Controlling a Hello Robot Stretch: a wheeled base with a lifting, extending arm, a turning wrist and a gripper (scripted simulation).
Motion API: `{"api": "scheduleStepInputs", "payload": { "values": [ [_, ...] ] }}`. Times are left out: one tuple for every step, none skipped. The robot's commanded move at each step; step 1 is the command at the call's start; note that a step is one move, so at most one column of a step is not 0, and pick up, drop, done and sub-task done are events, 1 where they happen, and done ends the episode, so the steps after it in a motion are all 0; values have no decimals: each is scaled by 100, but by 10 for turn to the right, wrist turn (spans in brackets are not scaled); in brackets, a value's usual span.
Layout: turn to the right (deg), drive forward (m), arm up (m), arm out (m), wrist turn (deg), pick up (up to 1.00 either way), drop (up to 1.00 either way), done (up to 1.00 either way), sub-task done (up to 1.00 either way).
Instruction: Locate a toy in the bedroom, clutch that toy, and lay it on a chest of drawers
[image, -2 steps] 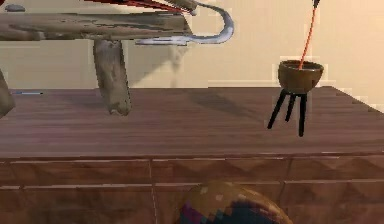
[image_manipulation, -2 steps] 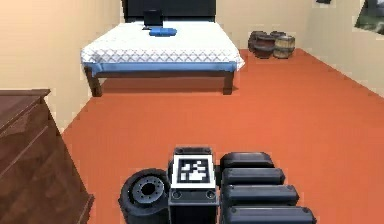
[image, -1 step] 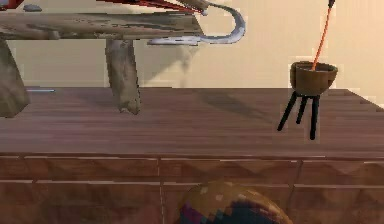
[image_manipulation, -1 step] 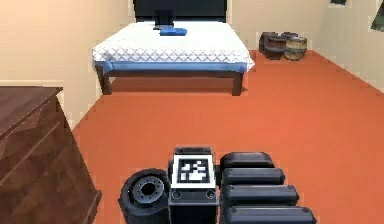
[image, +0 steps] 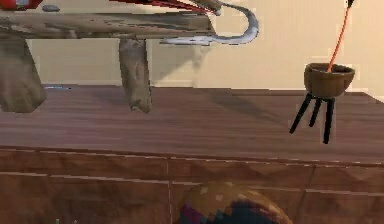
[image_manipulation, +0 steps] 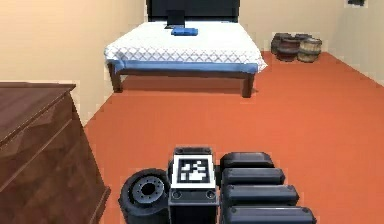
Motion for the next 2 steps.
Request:
{"api": "scheduleStepInputs", "payload": {
  "values": [
    [120,0,0,0,0,0,0,0,0],
    [-60,0,0,0,0,0,0,0,0]
  ]
}}
